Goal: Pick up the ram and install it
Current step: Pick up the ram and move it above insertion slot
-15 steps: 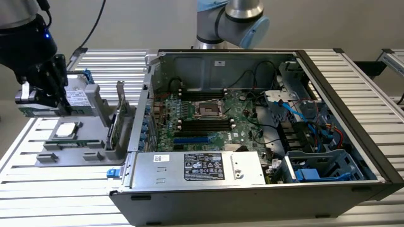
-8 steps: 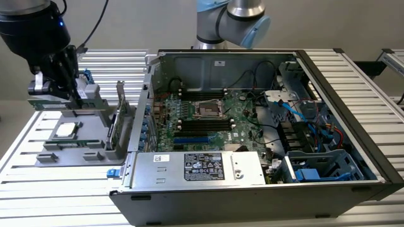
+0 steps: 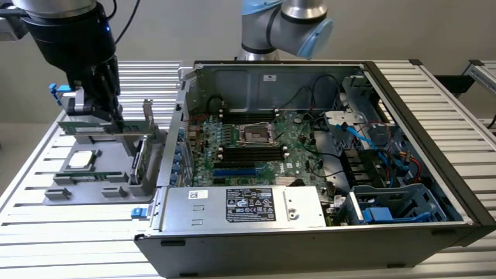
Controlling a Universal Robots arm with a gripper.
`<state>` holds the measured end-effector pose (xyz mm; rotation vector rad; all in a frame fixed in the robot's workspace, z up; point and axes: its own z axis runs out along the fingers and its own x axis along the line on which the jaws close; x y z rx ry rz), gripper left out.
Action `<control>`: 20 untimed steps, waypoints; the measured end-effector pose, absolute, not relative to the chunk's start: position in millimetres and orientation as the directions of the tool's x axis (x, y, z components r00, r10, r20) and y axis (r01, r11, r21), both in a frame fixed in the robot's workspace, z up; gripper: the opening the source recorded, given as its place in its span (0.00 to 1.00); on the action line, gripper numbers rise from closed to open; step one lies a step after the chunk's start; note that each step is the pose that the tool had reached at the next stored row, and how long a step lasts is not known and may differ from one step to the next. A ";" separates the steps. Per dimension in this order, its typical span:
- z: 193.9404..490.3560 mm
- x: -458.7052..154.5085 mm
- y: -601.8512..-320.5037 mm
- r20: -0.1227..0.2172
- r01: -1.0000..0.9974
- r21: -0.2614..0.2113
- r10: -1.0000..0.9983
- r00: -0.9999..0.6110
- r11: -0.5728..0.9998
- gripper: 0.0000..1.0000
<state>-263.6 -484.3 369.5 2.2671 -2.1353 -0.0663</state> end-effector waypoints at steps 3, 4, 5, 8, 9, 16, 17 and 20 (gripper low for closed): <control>370.2 -250.0 -484.2 -0.014 -0.997 0.049 -0.998 0.062 -0.063 0.14; 370.5 -245.6 -484.2 -0.016 -0.997 0.048 -0.998 0.063 -0.063 0.14; 370.9 -241.0 -484.2 -0.017 -0.997 0.048 -0.998 0.063 -0.064 0.14; 372.2 -227.2 -484.3 -0.022 -0.997 0.048 -0.998 0.065 -0.066 0.14; 372.7 -222.7 -484.3 -0.024 -0.997 0.048 -0.998 0.065 -0.066 0.14; 375.9 -191.0 -484.2 -0.036 -0.996 0.047 -0.997 0.068 -0.070 0.14; 376.4 -186.5 -484.3 -0.038 -0.996 0.047 -0.997 0.068 -0.070 0.14; 377.9 -172.7 -484.2 -0.043 -0.996 0.047 -0.997 0.069 -0.071 0.14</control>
